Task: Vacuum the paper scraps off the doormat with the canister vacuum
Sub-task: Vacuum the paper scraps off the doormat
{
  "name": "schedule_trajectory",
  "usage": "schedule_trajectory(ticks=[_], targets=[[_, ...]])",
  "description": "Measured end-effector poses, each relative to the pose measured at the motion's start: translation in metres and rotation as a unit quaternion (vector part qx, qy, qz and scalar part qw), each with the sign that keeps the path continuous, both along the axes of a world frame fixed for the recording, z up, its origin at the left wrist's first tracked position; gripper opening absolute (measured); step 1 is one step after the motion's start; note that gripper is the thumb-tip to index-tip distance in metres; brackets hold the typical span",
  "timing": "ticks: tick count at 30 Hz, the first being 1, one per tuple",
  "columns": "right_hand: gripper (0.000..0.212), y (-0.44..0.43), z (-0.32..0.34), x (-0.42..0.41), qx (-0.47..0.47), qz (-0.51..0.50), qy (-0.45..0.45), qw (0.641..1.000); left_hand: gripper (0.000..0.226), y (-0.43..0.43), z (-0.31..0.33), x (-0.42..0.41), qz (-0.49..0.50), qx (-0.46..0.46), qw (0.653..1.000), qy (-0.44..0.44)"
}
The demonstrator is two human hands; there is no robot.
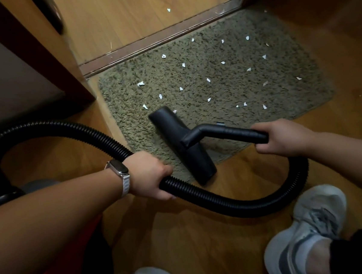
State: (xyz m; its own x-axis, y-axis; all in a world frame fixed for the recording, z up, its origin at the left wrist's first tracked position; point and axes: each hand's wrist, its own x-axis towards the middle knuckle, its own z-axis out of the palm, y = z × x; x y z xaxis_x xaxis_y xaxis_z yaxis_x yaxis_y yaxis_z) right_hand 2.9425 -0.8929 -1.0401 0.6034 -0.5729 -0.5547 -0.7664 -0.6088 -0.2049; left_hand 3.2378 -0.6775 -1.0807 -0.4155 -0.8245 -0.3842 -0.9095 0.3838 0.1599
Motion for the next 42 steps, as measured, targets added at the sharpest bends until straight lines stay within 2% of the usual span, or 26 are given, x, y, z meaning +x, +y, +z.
schedule_trajectory(ticks=[6, 17, 26, 31, 42], targets=[[0.023, 0.027, -0.004, 0.036, 0.008, 0.076, 0.014, 0.997, 0.057, 0.002, 0.014, -0.001, -0.02, 0.056, 0.998, -0.013], [0.028, 0.008, 0.014, 0.004, 0.012, 0.038, 0.055, 0.998, 0.06, 0.005, 0.012, -0.001, 0.007, 0.014, 1.0, -0.003], [0.049, -0.012, 0.02, -0.031, -0.018, -0.021, 0.07, 0.997, 0.056, -0.01, 0.018, -0.008, 0.033, -0.022, 0.999, 0.011], [0.045, -0.004, 0.001, -0.021, -0.003, -0.008, 0.054, 0.999, 0.062, -0.005, 0.008, -0.004, 0.012, -0.011, 1.0, 0.0], [0.044, 0.003, -0.015, -0.01, 0.023, -0.007, 0.0, 1.0, 0.062, -0.007, -0.002, 0.001, -0.003, 0.008, 1.0, -0.002]])
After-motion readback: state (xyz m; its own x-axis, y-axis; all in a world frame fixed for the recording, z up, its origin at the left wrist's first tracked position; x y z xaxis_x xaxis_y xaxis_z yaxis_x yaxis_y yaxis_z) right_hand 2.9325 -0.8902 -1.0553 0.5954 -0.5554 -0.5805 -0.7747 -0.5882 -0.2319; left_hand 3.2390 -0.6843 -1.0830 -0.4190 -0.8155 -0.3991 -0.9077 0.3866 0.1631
